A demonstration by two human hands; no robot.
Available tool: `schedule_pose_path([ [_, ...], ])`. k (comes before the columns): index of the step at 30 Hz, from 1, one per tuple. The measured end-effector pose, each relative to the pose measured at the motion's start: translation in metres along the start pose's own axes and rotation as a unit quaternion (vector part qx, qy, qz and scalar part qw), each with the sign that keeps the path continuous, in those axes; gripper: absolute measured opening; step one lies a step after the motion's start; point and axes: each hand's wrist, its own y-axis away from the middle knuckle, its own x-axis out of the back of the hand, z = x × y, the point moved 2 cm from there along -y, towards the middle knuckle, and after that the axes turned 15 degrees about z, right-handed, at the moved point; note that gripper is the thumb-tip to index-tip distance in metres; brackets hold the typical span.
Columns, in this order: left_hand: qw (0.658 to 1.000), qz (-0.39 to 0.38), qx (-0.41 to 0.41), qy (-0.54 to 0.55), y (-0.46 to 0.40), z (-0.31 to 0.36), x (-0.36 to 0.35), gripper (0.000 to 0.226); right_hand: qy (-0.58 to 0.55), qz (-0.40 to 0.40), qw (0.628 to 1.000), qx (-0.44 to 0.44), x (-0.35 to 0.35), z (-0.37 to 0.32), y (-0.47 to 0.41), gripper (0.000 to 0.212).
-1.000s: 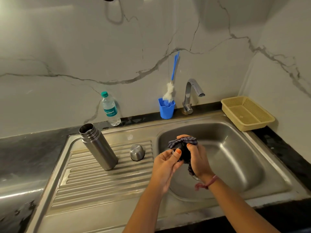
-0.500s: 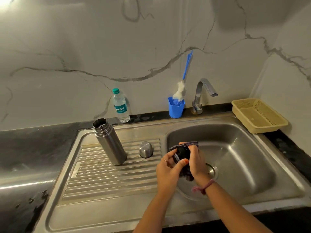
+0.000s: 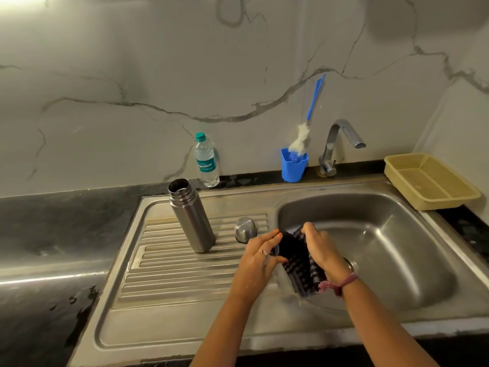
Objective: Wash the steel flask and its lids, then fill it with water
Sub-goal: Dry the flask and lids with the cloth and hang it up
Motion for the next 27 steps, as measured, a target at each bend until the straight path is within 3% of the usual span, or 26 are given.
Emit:
schedule_pose_path([
  [6,0.984,-0.075,0.111,-0.116,0.003,-0.046,0.032,0.056,-0.121,-0.017,0.984,-0.133,-0.003,0.033,-0.009,0.032],
  [14,0.949,-0.2,0.183,-0.163,0.007,-0.064,0.047,0.07,-0.165,0.004,0.972,-0.165,-0.01,0.051,-0.013,0.034],
  [27,0.936,-0.224,0.209,-0.174,0.005,-0.075,0.046,0.086,-0.279,0.063,0.934,-0.212,-0.017,0.042,0.0,0.028],
])
